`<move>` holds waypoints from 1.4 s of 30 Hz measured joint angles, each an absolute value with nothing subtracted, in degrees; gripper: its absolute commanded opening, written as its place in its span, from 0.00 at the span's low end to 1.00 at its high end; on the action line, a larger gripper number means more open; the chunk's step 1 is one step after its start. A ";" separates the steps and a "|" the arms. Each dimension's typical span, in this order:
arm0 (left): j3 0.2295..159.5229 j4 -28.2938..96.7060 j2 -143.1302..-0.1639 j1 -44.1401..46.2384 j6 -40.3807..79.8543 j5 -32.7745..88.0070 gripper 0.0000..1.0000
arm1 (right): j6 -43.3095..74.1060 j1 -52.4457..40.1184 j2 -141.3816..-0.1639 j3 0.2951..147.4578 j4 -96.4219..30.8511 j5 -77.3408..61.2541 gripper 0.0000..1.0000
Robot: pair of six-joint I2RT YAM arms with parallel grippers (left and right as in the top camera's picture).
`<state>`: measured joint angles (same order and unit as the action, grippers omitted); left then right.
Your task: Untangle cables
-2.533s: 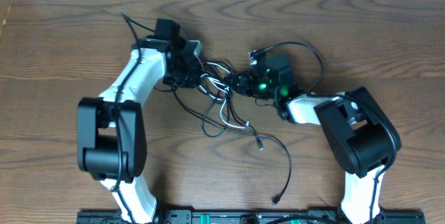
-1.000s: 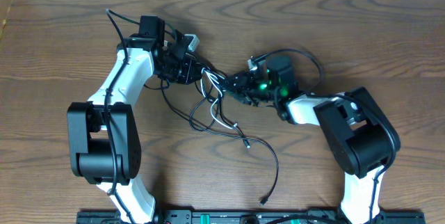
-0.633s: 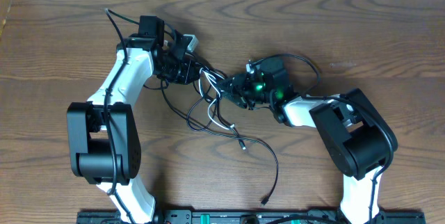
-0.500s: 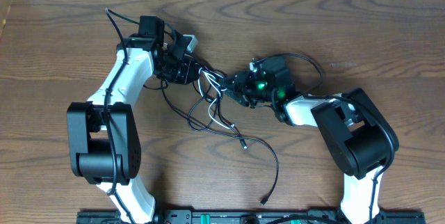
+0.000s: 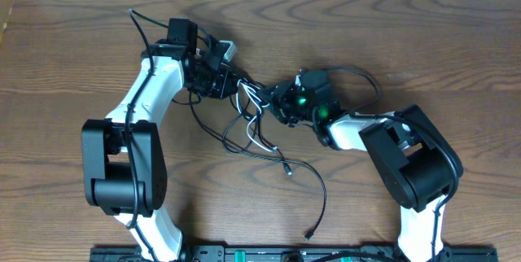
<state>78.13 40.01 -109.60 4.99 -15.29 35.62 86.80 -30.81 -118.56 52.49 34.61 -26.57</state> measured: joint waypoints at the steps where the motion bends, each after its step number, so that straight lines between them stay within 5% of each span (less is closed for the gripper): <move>1: 78.13 39.99 -109.60 4.99 -15.29 35.97 0.08 | 87.29 -31.03 -118.56 52.47 34.54 -25.54 0.32; 3: 78.13 39.99 -109.60 4.99 -15.29 36.51 0.07 | 87.92 -31.38 -118.56 52.42 34.48 -23.86 0.16; 7: 78.13 39.97 -109.60 4.99 -15.29 37.43 0.07 | 88.75 -31.40 -118.58 52.40 34.33 -19.64 0.01; 19: 78.02 40.05 -109.60 5.69 -13.82 30.83 0.07 | 73.23 -31.16 -118.54 52.71 32.49 -18.52 0.01; 30: 77.12 40.03 -109.60 7.31 -10.50 27.14 0.08 | 63.96 -25.61 -117.01 55.90 13.32 -34.68 0.01; 31: 77.10 40.05 -109.60 7.33 -10.48 27.38 0.32 | 62.74 -25.56 -116.62 56.53 11.05 -34.83 0.01; 33: 77.06 40.03 -109.60 7.33 -10.41 27.66 0.48 | 59.11 -25.52 -116.07 57.93 7.03 -34.61 0.02; 42: 77.06 43.81 -109.56 5.63 -15.55 30.50 0.61 | 53.87 -25.19 -116.07 58.04 5.69 -32.75 0.02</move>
<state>77.06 43.81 -109.56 5.63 -15.55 30.50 53.87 -25.19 -116.07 58.04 5.69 -32.75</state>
